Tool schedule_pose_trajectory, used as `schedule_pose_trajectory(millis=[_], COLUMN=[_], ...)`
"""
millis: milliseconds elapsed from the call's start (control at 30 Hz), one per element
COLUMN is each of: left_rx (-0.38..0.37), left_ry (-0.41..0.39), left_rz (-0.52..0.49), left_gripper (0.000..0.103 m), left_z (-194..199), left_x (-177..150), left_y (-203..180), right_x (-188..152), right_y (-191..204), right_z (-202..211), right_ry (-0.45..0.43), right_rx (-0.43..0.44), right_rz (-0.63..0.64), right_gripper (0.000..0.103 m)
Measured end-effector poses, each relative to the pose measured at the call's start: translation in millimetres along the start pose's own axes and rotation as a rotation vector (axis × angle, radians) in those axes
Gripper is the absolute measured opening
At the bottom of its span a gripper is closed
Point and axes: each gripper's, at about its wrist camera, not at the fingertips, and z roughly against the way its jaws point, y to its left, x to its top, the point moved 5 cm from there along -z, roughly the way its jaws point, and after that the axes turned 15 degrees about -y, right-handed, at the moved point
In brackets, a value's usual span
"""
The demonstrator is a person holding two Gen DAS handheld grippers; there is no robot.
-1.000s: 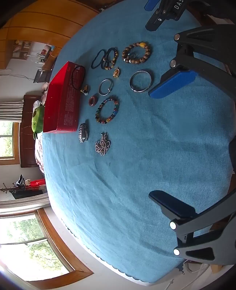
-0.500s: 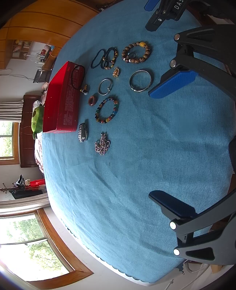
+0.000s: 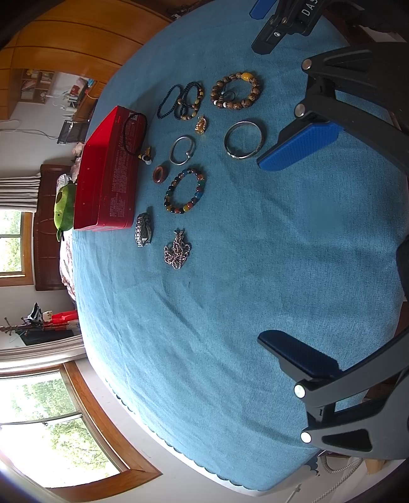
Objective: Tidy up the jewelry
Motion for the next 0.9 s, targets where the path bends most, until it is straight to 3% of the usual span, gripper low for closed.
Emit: schedule_pose_trajectory(millis=[900], left_rx=[0.000], left_ry=[0.000], left_rz=[-0.001], left_gripper=[0.100], left_z=[-0.4], left_x=[0.0], left_y=[0.0], right_x=[2.5], right_y=[4.0], right_z=[-1.6], right_ry=[-0.003], right_rx=[0.007], right_rz=[0.000], right_gripper=[0.099])
